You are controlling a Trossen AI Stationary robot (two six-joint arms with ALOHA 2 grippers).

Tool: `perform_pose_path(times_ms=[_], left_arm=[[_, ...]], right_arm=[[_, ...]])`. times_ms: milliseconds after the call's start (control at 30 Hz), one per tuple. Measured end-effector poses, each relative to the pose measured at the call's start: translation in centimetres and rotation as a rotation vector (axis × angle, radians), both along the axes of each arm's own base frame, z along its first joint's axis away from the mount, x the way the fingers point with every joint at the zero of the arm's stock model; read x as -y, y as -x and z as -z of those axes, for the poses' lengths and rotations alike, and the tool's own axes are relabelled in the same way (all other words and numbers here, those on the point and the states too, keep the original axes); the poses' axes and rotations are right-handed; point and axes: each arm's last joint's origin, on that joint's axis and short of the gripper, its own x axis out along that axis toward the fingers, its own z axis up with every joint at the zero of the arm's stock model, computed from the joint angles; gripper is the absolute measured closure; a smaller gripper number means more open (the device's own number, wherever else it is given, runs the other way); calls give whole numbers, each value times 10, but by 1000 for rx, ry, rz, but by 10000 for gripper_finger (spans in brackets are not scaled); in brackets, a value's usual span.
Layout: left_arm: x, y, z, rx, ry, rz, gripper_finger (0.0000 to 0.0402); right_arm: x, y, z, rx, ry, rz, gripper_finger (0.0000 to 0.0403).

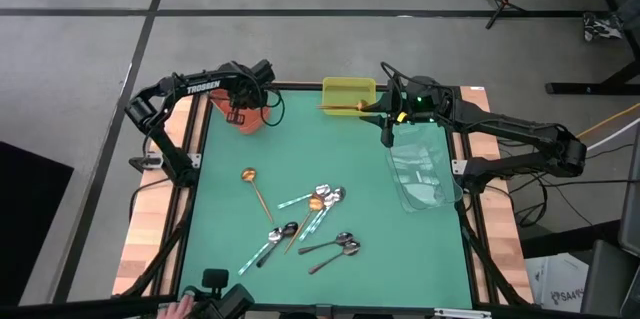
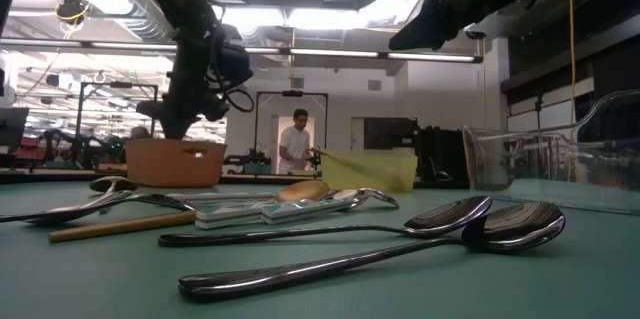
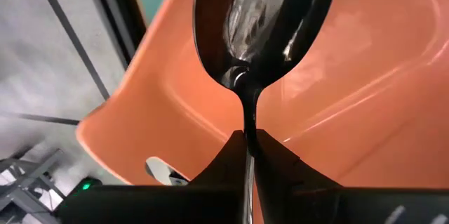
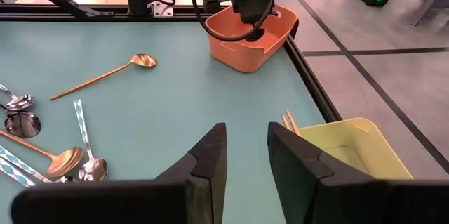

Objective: Sort silverware by color (type)
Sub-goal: Put the black spoon into the orange bin

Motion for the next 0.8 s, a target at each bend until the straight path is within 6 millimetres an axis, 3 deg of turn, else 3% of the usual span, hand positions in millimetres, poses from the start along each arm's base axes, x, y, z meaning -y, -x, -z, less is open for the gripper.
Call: perform_pose_path(times_ms=[300,800], left_arm=[[-2,-2,2,43,-11,3,360],[-2,-5,2,73,-36,-25,355]], right_arm=[[0,0,0,0,0,0,306],[0,0,0,0,0,0,306]])
